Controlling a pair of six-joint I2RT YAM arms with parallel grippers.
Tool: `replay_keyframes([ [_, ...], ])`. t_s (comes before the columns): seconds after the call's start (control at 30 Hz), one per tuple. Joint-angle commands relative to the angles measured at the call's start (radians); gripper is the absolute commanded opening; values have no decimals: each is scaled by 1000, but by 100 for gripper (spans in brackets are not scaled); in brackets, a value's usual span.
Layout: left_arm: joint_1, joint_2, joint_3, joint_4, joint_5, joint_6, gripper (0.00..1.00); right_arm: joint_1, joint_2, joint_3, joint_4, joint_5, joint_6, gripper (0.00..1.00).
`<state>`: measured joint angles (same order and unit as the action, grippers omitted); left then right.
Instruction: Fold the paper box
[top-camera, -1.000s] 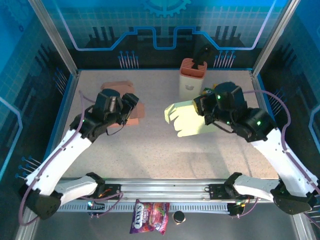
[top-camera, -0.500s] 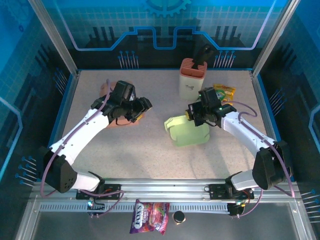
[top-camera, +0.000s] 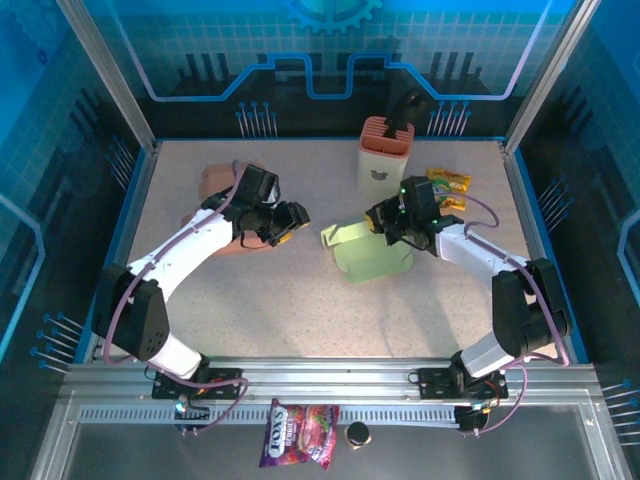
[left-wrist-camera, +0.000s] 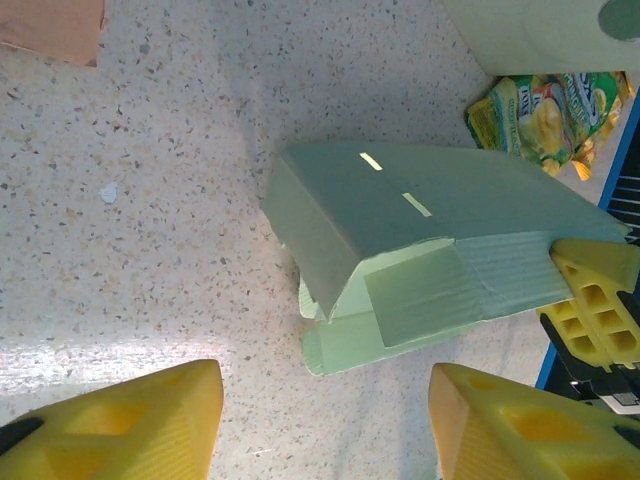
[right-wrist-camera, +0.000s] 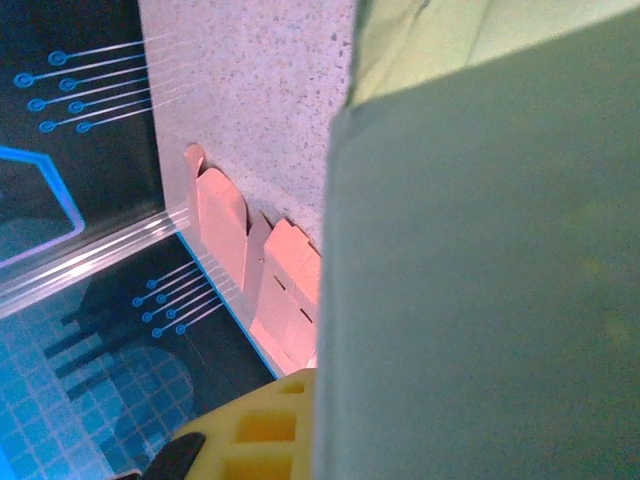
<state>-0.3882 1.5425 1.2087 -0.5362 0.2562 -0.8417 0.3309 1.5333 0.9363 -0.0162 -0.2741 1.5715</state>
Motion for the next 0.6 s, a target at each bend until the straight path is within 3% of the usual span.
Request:
replay_keyframes([
  [0.0, 26, 34, -22, 42, 56, 68, 55, -25, 25, -51, 156, -33, -52, 0],
  [0.27, 52, 111, -10, 75, 87, 189, 47, -52, 73, -104, 324, -80, -92, 0],
  [0.57, 54, 148, 40, 84, 47, 226, 65, -55, 17, -95, 225, -74, -80, 0],
])
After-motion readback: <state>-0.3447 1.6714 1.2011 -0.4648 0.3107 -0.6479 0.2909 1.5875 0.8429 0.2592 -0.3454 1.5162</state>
